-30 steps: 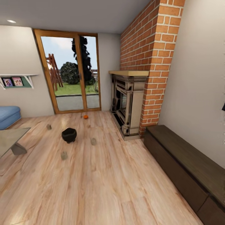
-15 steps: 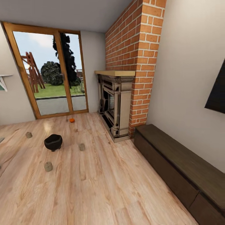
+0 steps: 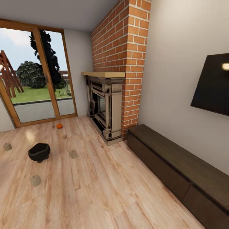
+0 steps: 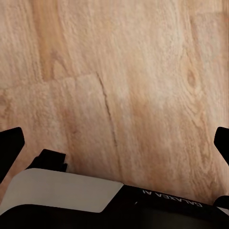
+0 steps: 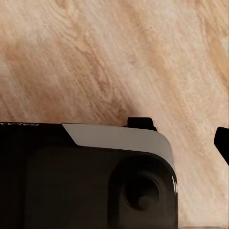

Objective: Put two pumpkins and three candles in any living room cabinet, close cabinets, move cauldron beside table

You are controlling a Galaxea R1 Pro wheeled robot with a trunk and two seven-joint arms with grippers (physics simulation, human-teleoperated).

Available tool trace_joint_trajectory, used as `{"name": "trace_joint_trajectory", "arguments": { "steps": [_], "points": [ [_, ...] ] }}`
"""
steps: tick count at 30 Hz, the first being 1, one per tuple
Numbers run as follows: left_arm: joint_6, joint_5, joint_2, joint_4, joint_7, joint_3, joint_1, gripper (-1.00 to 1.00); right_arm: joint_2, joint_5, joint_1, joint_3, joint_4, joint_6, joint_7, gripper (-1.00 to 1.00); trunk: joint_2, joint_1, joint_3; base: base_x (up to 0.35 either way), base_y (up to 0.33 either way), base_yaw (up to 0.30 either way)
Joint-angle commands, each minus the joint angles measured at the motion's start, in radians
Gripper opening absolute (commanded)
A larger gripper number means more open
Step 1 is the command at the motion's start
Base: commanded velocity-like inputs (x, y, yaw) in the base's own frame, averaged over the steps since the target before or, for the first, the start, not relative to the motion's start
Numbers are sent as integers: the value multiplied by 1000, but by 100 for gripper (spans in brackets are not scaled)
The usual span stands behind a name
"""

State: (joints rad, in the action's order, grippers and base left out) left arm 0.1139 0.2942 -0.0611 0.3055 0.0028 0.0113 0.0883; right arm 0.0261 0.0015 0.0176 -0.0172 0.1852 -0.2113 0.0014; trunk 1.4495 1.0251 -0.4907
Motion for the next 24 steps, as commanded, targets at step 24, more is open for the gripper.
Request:
{"name": "trace_joint_trajectory", "arguments": {
  "steps": [24],
  "points": [
    [4, 3, 0, 0, 0, 1, 0, 100, 0, 0, 1, -1, -1, -3, 0, 100, 1, 0, -1, 0, 153, -292]
  ]
}}
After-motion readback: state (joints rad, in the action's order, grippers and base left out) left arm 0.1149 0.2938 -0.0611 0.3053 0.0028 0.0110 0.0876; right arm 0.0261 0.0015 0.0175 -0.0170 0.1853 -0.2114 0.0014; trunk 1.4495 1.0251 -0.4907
